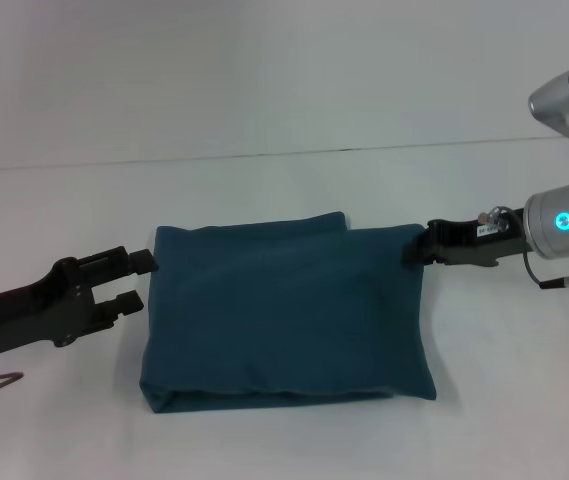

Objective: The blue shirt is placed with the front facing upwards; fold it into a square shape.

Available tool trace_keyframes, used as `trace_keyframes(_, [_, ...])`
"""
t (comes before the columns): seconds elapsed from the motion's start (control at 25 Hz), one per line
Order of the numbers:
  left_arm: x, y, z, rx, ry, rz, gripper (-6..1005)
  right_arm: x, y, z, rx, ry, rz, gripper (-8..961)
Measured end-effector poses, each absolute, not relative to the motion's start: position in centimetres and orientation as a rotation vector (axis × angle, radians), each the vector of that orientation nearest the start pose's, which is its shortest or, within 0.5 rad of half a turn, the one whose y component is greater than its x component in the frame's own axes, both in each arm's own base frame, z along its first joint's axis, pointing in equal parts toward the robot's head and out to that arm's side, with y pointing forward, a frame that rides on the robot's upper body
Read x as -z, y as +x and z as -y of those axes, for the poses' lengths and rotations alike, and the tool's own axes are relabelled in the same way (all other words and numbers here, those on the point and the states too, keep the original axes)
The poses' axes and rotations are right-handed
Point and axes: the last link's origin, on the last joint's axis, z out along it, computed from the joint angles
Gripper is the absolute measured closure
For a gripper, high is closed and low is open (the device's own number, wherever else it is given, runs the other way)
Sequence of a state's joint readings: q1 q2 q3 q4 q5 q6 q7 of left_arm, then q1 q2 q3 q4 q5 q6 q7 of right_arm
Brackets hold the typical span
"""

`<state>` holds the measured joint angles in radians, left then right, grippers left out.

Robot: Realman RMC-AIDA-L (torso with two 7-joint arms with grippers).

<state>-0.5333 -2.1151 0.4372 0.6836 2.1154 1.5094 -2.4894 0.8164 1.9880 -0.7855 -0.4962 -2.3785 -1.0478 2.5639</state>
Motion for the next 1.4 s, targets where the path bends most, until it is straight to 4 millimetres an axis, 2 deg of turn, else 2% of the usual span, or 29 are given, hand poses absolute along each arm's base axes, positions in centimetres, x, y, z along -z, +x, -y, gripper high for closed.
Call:
trace_keyframes(0.2, [-1.3,-28.3,-33.7,-1.052,2.046,-2.268,269,-0.5,26.6,-43.0,-0.279,-2.017,-1.736,718])
trace_keyframes(0.44, [-1.4,-28.5,-33.6,-1.053,2.046,-2.272,269,-1.1,26.5,-42.4,-0.294,-2.048,-1.779,612])
trace_keyframes(0.68, [-1.4,-28.4,-33.7,-1.052,2.051,-2.268,269,-1.2,26.5,-41.8,-0.314,-2.068,-1.831,366])
trace_keyframes(0.88, [-1.2,-27.9,-33.2,-1.027,2.045,-2.225,269,-1.5,26.6,-40.9,-0.333,-2.092,-1.875,264])
trace_keyframes(1.12, [-1.5,-27.0,-31.9,-1.016,2.015,-2.118,269,-2.9,26.6,-40.4,-0.383,-2.112,-1.911,267])
trace_keyframes(1.4, [-1.8,-27.1,-31.9,-1.033,2.006,-2.123,269,-3.2,27.1,-38.1,-0.315,-2.181,-2.033,271])
